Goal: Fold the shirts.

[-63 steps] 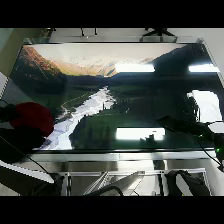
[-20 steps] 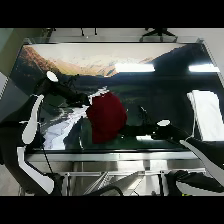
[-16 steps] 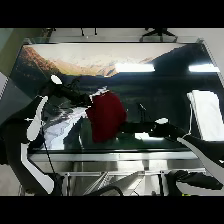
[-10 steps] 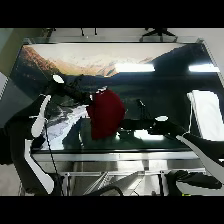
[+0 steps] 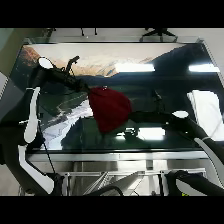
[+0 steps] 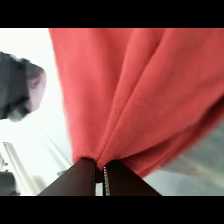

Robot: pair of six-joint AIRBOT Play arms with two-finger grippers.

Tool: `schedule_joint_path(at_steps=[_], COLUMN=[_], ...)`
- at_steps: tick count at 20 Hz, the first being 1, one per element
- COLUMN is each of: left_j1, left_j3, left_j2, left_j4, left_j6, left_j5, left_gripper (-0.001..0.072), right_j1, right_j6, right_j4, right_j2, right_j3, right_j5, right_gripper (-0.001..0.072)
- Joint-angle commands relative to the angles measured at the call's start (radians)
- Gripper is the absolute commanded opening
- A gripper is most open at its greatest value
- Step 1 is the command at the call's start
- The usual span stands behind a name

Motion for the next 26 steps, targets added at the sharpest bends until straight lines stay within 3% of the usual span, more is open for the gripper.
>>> schedule_joint_path(at_steps=[1, 6, 9, 12, 16, 22, 23, 25, 26], left_j1=[0.001, 0.001, 0.0, 0.0, -0.03, -0.019, -0.008, 0.017, 0.033], left_j3=[0.011, 0.011, 0.011, -0.008, -0.234, -0.507, -0.516, -0.48, -0.444], left_j2=[0.12, 0.388, 0.56, 0.701, 0.758, 0.494, 0.434, 0.313, 0.257], left_j4=[-0.002, -0.001, -0.001, 0.042, 0.222, 0.208, 0.209, 0.208, 0.209], left_j6=[-0.01, -0.06, -0.08, -0.081, -0.078, 0.004, 0.018, 0.018, 0.018], left_j5=[-0.019, -0.047, -0.042, 0.001, 0.093, 0.209, 0.222, 0.207, 0.182], left_gripper=[0.0011, 0.0011, 0.0011, 0.0012, 0.0011, 0.0012, 0.0012, 0.0016, 0.0079], right_j1=[-0.107, -0.241, -0.283, -0.284, -0.273, -0.092, -0.074, -0.073, -0.083], right_j6=[0.07, 0.153, 0.174, 0.196, 0.198, 0.036, 0.024, 0.023, 0.027], right_j4=[-0.065, -0.064, -0.073, -0.163, -0.21, -0.209, -0.209, -0.198, -0.198], right_j2=[0.187, 0.521, 0.663, 0.693, 0.539, 0.019, -0.07, -0.229, -0.283], right_j3=[0.004, 0.13, 0.236, 0.308, 0.297, 0.266, 0.268, 0.293, 0.318], right_j5=[0.134, 0.302, 0.304, 0.267, 0.248, 0.16, 0.111, 0.053, 0.056], right_gripper=[0.0018, 0.0018, 0.0018, 0.0018, 0.0019, 0.0026, 0.0042, 0.0336, 0.0365])
